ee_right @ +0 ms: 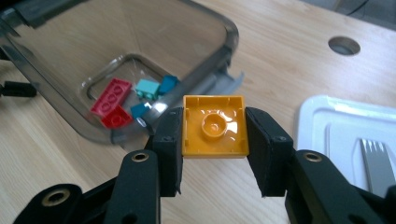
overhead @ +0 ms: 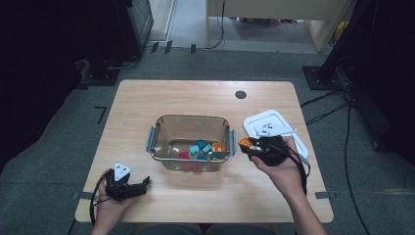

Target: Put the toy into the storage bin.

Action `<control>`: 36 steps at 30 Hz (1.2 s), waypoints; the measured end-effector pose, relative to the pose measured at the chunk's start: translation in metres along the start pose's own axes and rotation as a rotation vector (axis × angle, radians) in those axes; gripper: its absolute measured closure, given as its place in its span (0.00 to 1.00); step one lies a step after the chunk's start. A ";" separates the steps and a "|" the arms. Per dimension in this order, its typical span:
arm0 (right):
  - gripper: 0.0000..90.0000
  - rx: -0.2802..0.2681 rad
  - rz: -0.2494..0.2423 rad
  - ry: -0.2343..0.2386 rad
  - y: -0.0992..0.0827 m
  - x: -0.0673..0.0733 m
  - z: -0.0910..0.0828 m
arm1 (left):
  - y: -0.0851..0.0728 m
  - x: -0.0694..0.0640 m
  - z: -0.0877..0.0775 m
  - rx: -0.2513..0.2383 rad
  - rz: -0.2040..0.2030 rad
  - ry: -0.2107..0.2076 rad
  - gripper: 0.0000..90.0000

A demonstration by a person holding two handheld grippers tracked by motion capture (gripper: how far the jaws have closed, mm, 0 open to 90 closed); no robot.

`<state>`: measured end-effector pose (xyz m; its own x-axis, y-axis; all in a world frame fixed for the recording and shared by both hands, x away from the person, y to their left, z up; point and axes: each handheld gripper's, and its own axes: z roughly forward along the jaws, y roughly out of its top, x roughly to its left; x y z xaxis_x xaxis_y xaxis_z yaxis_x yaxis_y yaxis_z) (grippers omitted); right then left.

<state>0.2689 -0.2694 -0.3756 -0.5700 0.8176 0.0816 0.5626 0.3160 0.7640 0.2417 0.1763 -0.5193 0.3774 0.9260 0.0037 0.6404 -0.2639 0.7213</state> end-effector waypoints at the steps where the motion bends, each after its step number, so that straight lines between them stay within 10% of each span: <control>1: 0.67 -0.002 -0.006 0.004 0.004 0.002 0.001 | 0.000 0.000 0.000 0.000 0.001 0.001 0.08; 36: 0.59 -0.016 -0.042 0.141 0.055 0.048 0.061 | 0.000 0.000 0.000 0.000 0.001 0.001 0.08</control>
<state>0.3090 -0.1838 -0.3689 -0.6721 0.7276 0.1375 0.5276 0.3403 0.7784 0.2417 0.1763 -0.5193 0.3780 0.9258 0.0051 0.6395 -0.2651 0.7216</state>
